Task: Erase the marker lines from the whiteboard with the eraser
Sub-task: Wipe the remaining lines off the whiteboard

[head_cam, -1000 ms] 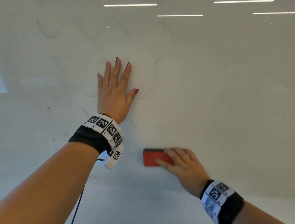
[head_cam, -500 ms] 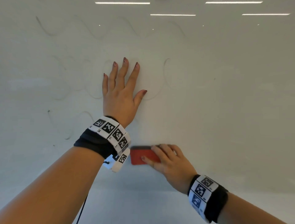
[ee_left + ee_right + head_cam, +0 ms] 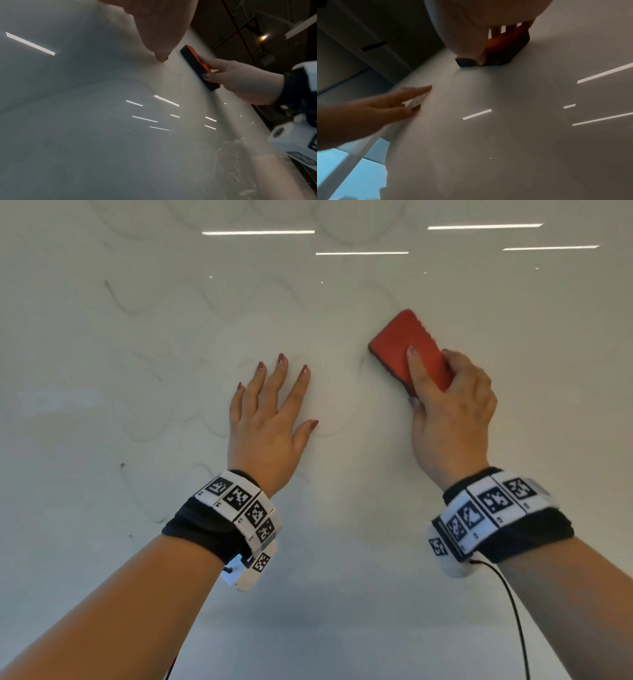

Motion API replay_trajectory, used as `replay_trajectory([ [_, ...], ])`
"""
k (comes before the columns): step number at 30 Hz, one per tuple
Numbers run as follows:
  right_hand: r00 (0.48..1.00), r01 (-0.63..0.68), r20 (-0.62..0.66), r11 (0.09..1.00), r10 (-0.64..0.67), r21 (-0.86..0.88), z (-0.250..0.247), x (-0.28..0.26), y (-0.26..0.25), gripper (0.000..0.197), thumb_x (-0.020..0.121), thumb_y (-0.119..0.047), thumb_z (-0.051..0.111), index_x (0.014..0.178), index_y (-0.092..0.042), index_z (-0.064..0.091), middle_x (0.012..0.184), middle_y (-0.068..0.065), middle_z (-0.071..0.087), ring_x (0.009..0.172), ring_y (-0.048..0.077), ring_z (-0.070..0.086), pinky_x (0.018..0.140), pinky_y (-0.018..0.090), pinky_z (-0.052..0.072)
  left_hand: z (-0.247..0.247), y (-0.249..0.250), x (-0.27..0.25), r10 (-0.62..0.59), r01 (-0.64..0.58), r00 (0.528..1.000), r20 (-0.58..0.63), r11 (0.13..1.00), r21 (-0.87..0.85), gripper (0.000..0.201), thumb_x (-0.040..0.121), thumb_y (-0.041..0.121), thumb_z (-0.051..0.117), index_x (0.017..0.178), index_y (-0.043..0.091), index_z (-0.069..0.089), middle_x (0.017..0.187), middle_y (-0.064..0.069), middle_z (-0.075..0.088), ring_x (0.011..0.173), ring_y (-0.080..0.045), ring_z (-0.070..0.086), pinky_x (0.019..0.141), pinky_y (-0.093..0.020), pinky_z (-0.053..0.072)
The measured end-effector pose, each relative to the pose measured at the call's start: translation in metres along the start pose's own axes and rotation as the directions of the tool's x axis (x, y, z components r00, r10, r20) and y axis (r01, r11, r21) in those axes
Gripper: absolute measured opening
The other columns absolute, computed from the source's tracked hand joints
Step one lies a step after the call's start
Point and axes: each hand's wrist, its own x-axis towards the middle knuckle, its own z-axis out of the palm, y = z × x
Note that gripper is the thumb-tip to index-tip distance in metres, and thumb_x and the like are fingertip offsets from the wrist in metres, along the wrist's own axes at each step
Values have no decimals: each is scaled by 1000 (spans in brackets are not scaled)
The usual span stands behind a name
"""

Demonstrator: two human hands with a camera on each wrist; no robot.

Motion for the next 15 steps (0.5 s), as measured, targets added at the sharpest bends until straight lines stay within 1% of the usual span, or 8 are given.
replay_trajectory([
  [1, 1000, -11, -12, 1000, 11, -6, 0, 8, -7, 62, 89, -12, 56, 144, -29, 34, 137, 21, 39, 118, 41, 39, 96, 51, 32, 0, 0, 0, 3, -3, 1000, -4, 1000, 0, 61, 94, 48, 40, 149, 30, 19, 157, -1, 13, 143, -26, 11, 114, -46, 10],
  [3, 999, 30, -20, 999, -30, -11, 4, 8, -19, 63, 89, -11, 56, 145, -29, 34, 137, 21, 39, 118, 40, 38, 96, 51, 31, 0, -1, -1, 13, -13, 1000, -11, 1000, -5, 60, 94, 48, 41, 148, 30, 21, 157, -1, 15, 143, -26, 12, 114, -46, 11],
  [5, 994, 113, 5, 993, -113, -23, 12, -8, -25, 65, 86, -8, 56, 144, -31, 36, 137, 19, 39, 118, 40, 38, 96, 49, 28, -1, -3, 0, 29, -29, 999, -29, 1000, -12, 60, 94, 47, 42, 148, 29, 23, 156, -1, 18, 143, -25, 14, 114, -45, 12],
  [7, 976, 215, 40, 976, -214, -40, 19, -35, -24, 69, 82, -5, 57, 143, -32, 39, 137, 17, 40, 117, 39, 40, 95, 48, 28, -5, -9, 1, 31, -32, 997, -65, 999, -16, 59, 94, 47, 42, 148, 28, 25, 155, -1, 20, 142, -24, 15, 114, -45, 12],
  [10, 918, 381, 133, 924, -374, -25, 26, -85, -8, 72, 75, -4, 56, 140, -31, 43, 137, 15, 42, 117, 38, 42, 96, 47, 30, -14, -26, 2, -17, 17, 994, -107, 1000, -3, 59, 95, 45, 40, 148, 27, 23, 156, -2, 17, 143, -26, 11, 114, -47, 8],
  [13, 847, 496, 228, 868, -480, -15, 25, -119, 15, 69, 78, -5, 53, 140, -34, 43, 138, 11, 41, 118, 35, 45, 99, 46, 31, -19, -51, 0, -106, 107, 990, -88, 994, 13, 60, 95, 45, 37, 149, 26, 18, 157, -3, 11, 145, -26, 4, 115, -48, 5],
  [14, 846, 502, 222, 864, -484, -29, 24, -117, 21, 69, 78, -5, 55, 140, -34, 43, 137, 11, 42, 117, 35, 46, 98, 46, 32, -19, -59, -2, -129, 131, 989, -75, 991, 17, 60, 95, 45, 35, 149, 26, 18, 157, -3, 10, 145, -26, 3, 115, -49, 7],
  [15, 869, 472, 192, 880, -456, -44, 22, -108, 25, 72, 77, -4, 60, 139, -34, 43, 136, 12, 43, 115, 36, 47, 96, 47, 33, -19, -64, -3, -140, 142, 988, -59, 990, 20, 60, 95, 46, 34, 149, 26, 18, 158, -2, 9, 145, -25, 3, 116, -49, 8],
])
